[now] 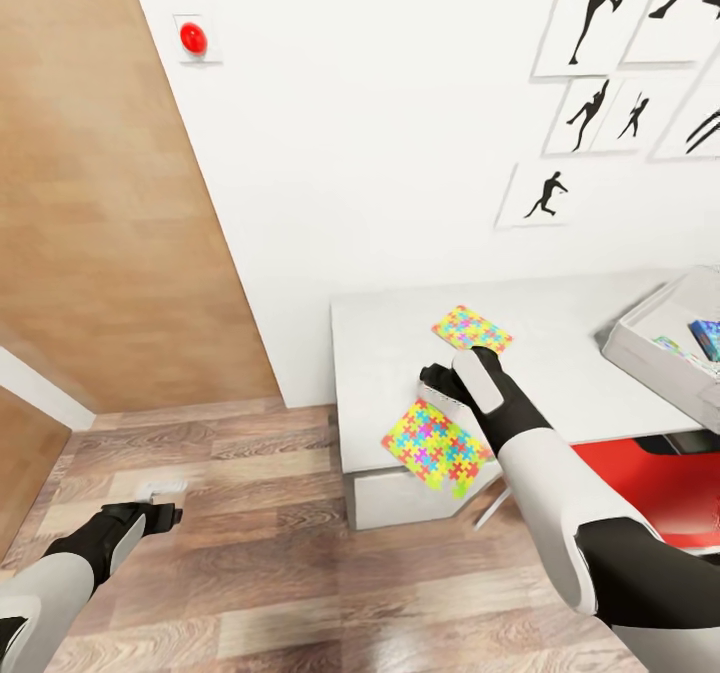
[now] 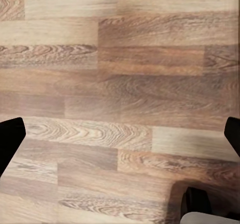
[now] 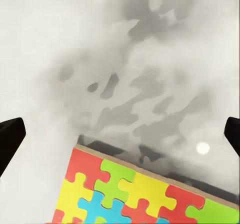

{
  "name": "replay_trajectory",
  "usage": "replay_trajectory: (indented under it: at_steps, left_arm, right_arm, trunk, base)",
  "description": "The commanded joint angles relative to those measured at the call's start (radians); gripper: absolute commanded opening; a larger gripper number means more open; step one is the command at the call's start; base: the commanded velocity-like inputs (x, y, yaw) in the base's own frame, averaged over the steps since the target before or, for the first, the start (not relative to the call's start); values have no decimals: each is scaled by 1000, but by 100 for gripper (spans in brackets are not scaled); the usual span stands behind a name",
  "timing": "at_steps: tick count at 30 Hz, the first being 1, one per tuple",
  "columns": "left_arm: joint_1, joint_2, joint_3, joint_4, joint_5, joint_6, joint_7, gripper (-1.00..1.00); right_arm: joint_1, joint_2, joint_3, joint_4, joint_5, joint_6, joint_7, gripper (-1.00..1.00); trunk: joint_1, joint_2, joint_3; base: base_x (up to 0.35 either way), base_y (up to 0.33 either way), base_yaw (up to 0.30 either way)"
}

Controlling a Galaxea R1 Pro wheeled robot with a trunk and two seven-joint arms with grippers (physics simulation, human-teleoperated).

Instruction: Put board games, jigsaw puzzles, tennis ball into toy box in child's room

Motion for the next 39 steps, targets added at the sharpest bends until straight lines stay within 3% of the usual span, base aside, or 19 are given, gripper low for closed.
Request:
replay_trajectory:
  at_steps: [1, 23, 39]
  left_arm:
    - [0, 0, 7, -2, -1, 6, 0, 100]
    - [0, 0, 7, -2, -1, 6, 0, 100]
    - [0, 0, 7, -2, -1, 7, 0, 100]
  right_arm:
    - [-1, -1, 3, -11, -10, 2, -11, 100]
    - [5, 5, 5, -229, -13, 102, -104, 100]
    - [7, 7, 6, -246, -13, 122, -107, 100]
  trunk:
    - [1, -2, 0]
    - [1, -2, 35]
    - [1, -2, 61]
  base:
    - [0, 0, -95]
    - [0, 0, -96]
    - [-118, 0, -97]
